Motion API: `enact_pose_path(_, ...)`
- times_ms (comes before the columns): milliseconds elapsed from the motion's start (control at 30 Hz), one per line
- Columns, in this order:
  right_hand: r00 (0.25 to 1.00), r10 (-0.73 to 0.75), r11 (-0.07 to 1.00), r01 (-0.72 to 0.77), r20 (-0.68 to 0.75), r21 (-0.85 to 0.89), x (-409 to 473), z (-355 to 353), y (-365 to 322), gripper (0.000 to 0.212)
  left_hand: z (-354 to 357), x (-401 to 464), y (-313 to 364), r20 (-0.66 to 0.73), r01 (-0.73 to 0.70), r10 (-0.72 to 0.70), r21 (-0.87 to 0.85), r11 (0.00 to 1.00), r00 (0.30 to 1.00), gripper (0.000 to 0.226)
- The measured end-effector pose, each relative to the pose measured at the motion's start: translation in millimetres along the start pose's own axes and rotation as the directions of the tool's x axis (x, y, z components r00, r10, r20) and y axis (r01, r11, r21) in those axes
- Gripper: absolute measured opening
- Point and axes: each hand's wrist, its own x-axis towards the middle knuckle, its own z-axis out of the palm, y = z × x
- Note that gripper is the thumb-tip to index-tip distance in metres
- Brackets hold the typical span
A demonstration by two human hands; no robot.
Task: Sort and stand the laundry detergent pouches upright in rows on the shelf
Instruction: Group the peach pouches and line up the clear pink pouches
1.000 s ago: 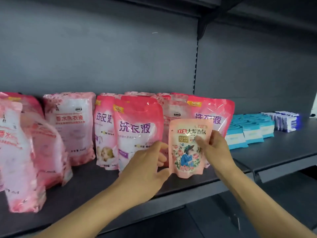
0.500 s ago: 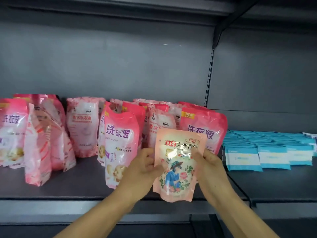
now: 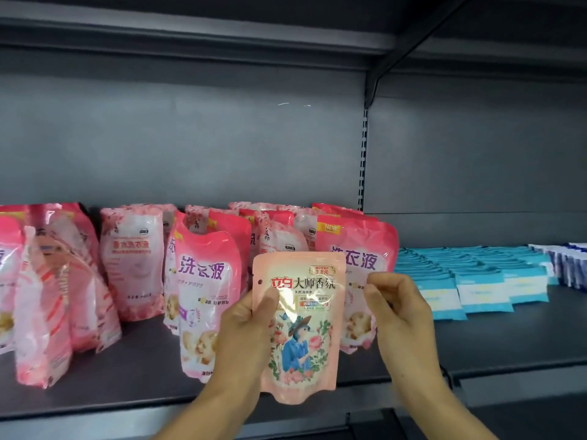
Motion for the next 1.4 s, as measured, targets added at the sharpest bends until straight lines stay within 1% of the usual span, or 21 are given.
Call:
enact_pose_path(100, 0.995, -0.054, 0.991, 0.043, -0.079, -0.13, 8.3, -12.3, 5.4, 0.02, -0.1, 3.2, 1.1, 0.003, -0.004, 0.004, -0.014, 1.0, 1.0, 0.024)
enact_pose_path(167, 0.995, -0.038, 0.98, 0.019, -0.09, -0.197, 14.6, -18.2, 6.5, 0.031, 1.5, 5.8, 0.5, -0.008, -0.007, 0.007, -0.015, 1.0, 1.0, 0.023)
enact_pose_path(267, 0.999, 0.043, 0.956, -0.051, -0.031, -0.29, 27.4, -25.8, 16.5, 0.052, 7.9, 8.9, -3.3, -0.037, -0.011, 0.011, -0.005, 1.0, 0.999, 0.024)
enact_pose_path(333, 0.996, 0.082, 0.948, -0.067, 0.035, -0.312, 35.2, -26.7, 24.7, 0.058, 11.6, 10.2, -4.7, -0.045, -0.015, 0.014, -0.017, 1.0, 0.999, 0.024)
enact_pose_path(433, 0.984, 0.099, 0.963, -0.058, 0.145, -0.264, 46.5, -29.8, 38.2, 0.044, 19.9, 13.7, -8.2, -0.078, -0.029, 0.027, -0.024, 0.999, 0.997, 0.024)
enact_pose_path(500, 0.973, 0.1, 0.96, -0.04, 0.206, -0.276, 52.8, -31.8, 49.6, 0.034, 25.6, 16.5, -10.4, -0.123, -0.047, 0.044, -0.017, 0.999, 0.991, 0.023)
enact_pose_path(567, 0.965, 0.074, 0.947, 0.011, 0.251, -0.32, 57.4, -32.9, 60.6, 0.036, 31.6, 18.6, -12.9, -0.169, -0.071, 0.07, 0.001, 0.997, 0.983, 0.023)
enact_pose_path(667, 0.943, 0.036, 0.928, 0.092, 0.332, -0.361, 66.3, -35.5, 73.4, 0.044, 41.4, 20.2, -15.8, -0.247, -0.106, 0.109, 0.028, 0.994, 0.963, 0.024)
enact_pose_path(767, 0.906, 0.011, 0.929, 0.147, 0.423, -0.34, 75.7, -38.7, 82.1, 0.047, 53.3, 19.3, -18.1, -0.33, -0.143, 0.147, 0.036, 0.989, 0.932, 0.024)
enact_pose_path(867, 0.89, -0.031, 0.922, 0.202, 0.455, -0.331, 79.9, -36.6, 87.8, 0.041, 64.5, 14.9, -19.7, -0.381, -0.165, 0.173, 0.053, 0.985, 0.908, 0.025)
enact_pose_path(967, 0.865, -0.076, 0.939, 0.229, 0.496, -0.255, 80.1, -31.7, 91.9, 0.033, 71.7, 9.2, -22.4, -0.42, -0.15, 0.19, 0.126, 0.981, 0.887, 0.03)
enact_pose_path(1067, 0.831, -0.084, 0.953, 0.228, 0.549, -0.199, 80.3, -35.6, 92.5, 0.03, 76.4, 6.0, -25.3, -0.453, -0.14, 0.202, 0.167, 0.976, 0.868, 0.031)
enact_pose_path(1100, 0.838, -0.101, 0.955, 0.233, 0.536, -0.185, 80.0, -40.5, 90.4, 0.031, 77.6, 5.2, -25.4, -0.459, -0.138, 0.204, 0.173, 0.975, 0.865, 0.031)
enact_pose_path(1133, 0.868, -0.133, 0.955, 0.242, 0.478, -0.173, 80.0, -46.7, 86.3, 0.033, 78.7, 4.8, -25.5, -0.464, -0.136, 0.205, 0.178, 0.975, 0.862, 0.031)
enact_pose_path(1200, 0.94, -0.23, 0.958, 0.265, 0.253, -0.114, 85.2, -58.9, 75.3, 0.04, 80.7, 4.6, -24.2, -0.464, -0.137, 0.209, 0.184, 0.973, 0.861, 0.032)
enact_pose_path(1233, 0.956, -0.25, 0.961, 0.264, 0.156, -0.08, 92.6, -62.5, 72.4, 0.042, 81.6, 4.6, -23.9, -0.46, -0.138, 0.212, 0.19, 0.972, 0.862, 0.033)
enact_pose_path(1267, 0.966, -0.23, 0.969, 0.238, 0.119, -0.065, 102.5, -62.7, 72.1, 0.042, 82.0, 5.0, -24.2, -0.457, -0.137, 0.214, 0.196, 0.971, 0.863, 0.033)
enact_pose_path(1300, 0.974, -0.177, 0.979, 0.19, 0.143, -0.079, 113.7, -61.1, 72.8, 0.04, 82.6, 4.9, -24.6, -0.453, -0.136, 0.216, 0.202, 0.97, 0.865, 0.034)
enact_pose_path(1333, 0.972, -0.11, 0.984, 0.136, 0.207, -0.117, 125.2, -56.6, 77.4, 0.036, 83.2, 5.3, -25.0, -0.449, -0.136, 0.219, 0.209, 0.968, 0.866, 0.034)
enact_pose_path(1400, 0.935, 0.022, 0.977, 0.056, 0.353, -0.207, 141.1, -45.4, 87.1, 0.025, 84.8, 5.7, -26.4, -0.445, -0.135, 0.221, 0.217, 0.967, 0.868, 0.035)
